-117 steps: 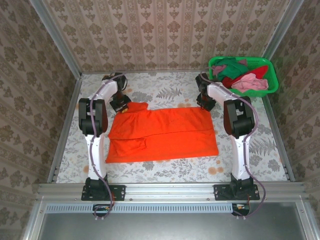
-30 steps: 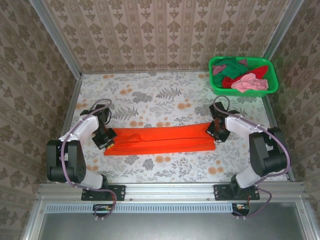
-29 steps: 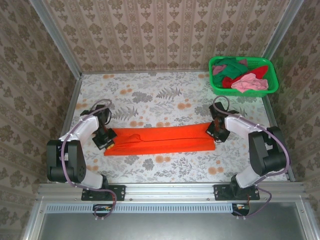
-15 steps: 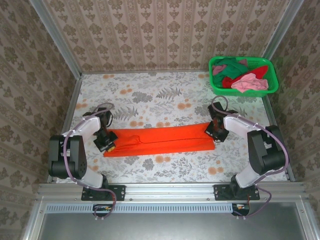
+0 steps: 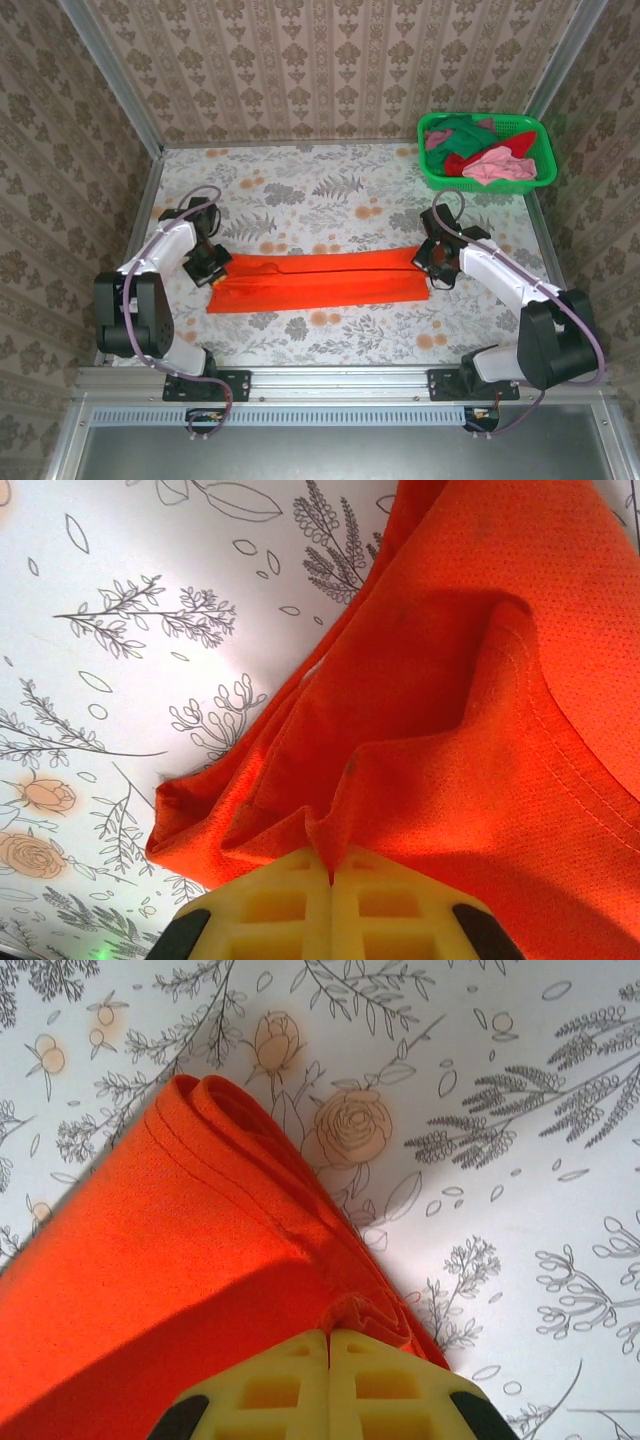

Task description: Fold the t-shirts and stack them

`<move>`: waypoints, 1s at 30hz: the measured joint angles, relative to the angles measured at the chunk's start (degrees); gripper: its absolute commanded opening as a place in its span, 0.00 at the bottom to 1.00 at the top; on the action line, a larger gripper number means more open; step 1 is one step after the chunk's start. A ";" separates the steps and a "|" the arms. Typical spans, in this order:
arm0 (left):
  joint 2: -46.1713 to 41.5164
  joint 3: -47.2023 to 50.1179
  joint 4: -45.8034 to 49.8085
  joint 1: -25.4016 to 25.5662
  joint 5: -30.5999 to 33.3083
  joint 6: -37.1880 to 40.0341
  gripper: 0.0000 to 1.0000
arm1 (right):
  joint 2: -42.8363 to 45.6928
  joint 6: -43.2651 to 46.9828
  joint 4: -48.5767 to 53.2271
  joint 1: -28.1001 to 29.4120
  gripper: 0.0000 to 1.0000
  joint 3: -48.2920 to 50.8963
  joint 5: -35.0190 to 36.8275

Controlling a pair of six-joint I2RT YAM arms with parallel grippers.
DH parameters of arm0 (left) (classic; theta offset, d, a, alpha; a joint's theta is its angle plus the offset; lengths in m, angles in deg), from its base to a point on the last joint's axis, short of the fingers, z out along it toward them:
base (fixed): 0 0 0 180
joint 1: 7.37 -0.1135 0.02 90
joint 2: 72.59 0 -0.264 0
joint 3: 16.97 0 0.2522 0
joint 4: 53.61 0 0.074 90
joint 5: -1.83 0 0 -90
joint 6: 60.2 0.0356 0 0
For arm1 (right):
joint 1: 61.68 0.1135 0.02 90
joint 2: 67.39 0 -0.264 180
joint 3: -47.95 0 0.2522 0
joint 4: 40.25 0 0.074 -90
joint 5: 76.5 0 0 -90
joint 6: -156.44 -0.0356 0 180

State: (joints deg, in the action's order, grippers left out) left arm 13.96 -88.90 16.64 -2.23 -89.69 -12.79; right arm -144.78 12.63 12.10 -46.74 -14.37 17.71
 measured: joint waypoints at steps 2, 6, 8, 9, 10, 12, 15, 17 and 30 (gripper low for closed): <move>0.00 0.00 0.31 -0.28 0.02 0.22 0.00 | 0.33 -0.37 0.46 0.13 0.00 0.39 0.02; 0.00 0.20 0.28 -0.37 0.02 0.39 0.00 | 0.31 -0.44 0.66 0.24 0.00 1.09 -0.07; 0.00 0.72 0.24 -0.39 0.00 0.39 0.00 | 0.28 -0.44 0.63 0.31 0.00 1.44 -0.20; 0.00 1.14 0.11 -0.37 -0.04 0.39 0.00 | 0.17 -0.44 0.61 0.33 0.00 1.60 -0.26; 0.00 1.60 -0.02 -0.37 -0.09 0.39 0.00 | 0.02 -0.42 0.55 0.35 0.00 1.73 -0.44; 0.00 2.58 -0.22 -0.42 -0.13 0.39 0.00 | -0.55 -0.39 0.44 0.33 0.00 1.92 -0.74; 0.00 4.13 -0.85 -0.42 -0.20 0.37 0.01 | -1.46 -0.33 0.31 0.33 0.05 2.21 -1.53; 0.04 5.07 -1.36 -0.42 -0.22 0.37 0.11 | -2.51 -0.11 0.02 0.33 0.15 2.29 -1.99; 0.70 -0.90 -0.33 0.70 0.00 0.13 0.70 | 3.93 7.80 -2.25 0.50 0.57 0.66 -1.68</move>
State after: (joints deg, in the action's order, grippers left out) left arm 14.66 -89.80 16.31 -1.53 -89.69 -12.66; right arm -140.85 20.44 9.84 -46.24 -13.71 16.02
